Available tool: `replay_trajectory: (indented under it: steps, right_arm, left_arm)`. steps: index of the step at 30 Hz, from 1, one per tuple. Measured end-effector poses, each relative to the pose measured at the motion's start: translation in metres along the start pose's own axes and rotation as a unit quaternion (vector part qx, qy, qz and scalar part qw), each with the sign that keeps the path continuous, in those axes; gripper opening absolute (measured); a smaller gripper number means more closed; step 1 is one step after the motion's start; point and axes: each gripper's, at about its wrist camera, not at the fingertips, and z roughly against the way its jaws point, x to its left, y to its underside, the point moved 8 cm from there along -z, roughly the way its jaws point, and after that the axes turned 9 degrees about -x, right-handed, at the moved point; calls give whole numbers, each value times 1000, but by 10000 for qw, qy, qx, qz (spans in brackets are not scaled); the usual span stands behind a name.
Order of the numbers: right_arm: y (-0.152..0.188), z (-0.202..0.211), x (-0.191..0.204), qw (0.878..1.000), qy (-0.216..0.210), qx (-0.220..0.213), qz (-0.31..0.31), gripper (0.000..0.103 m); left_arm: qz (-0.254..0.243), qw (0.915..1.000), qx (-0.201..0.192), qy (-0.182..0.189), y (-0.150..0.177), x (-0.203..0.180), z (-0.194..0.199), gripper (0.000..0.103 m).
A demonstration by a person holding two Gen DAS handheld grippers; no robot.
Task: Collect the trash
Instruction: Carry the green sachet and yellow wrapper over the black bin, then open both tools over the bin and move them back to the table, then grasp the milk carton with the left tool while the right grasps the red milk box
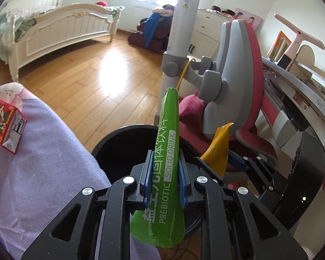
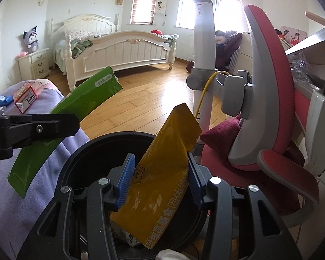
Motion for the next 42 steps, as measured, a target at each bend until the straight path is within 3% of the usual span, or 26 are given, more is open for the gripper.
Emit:
replay_trajectory:
  steps: [3, 4, 8, 9, 12, 16, 19, 22, 26, 29, 32, 35, 36, 38, 42]
  right_arm:
    - [3, -5, -2, 9999, -56, 144, -56, 56]
    - [3, -6, -4, 9998, -78, 171, -100, 70]
    - [1, 0, -7, 9998, -62, 126, -141, 79]
    - [1, 1, -7, 9998, -60, 114, -146, 80]
    - [0, 7, -2, 9997, -143, 77, -188, 81]
    - [-8, 12, 16, 9993, -338, -5, -130, 81]
    - [-21, 16, 39, 9983, -573, -114, 8, 81]
    - [-37, 23, 70, 9954, -898, -258, 188, 81]
    - [-61, 30, 111, 9894, -1325, -413, 419, 80]
    - [-76, 30, 142, 9837, -1637, -446, 596, 80]
    - [-86, 29, 168, 9786, -1858, -459, 758, 80]
    - [-92, 22, 188, 9738, -2051, -363, 912, 81]
    - [-93, 20, 194, 9718, -2137, -318, 947, 81]
    - [-95, 15, 203, 9700, -2156, -307, 1082, 81]
    - [-98, 2, 227, 9634, -2313, -253, 1330, 85]
  left_arm:
    - [-24, 9999, -18, -98, -1, 0, -1, 46]
    - [-32, 9999, -52, -123, -2, 0, 1, 51]
    - [-96, 9995, -162, -254, -4, 4, 14, 53]
    - [-75, 9993, -213, -304, -5, 7, 20, 58]
    - [53, 9980, -469, -415, -10, 17, 44, 60]
    - [104, 9927, -842, -859, -18, 47, 89, 60]
    - [351, 9851, -1058, -1312, -24, 84, 128, 60]
    - [693, 9717, -1225, -1899, -28, 132, 169, 60]
    - [1179, 9514, -1236, -2562, -25, 200, 215, 60]
    - [1466, 9413, -1176, -2805, -24, 245, 238, 60]
    - [1135, 9452, -1065, -2871, -31, 272, 254, 60]
    - [491, 9599, -787, -2646, -37, 289, 261, 62]
    - [283, 9609, -709, -2662, -39, 293, 261, 67]
    - [-195, 9628, -477, -2651, -37, 300, 261, 69]
    - [-471, 9736, -201, -2225, -32, 308, 252, 73]
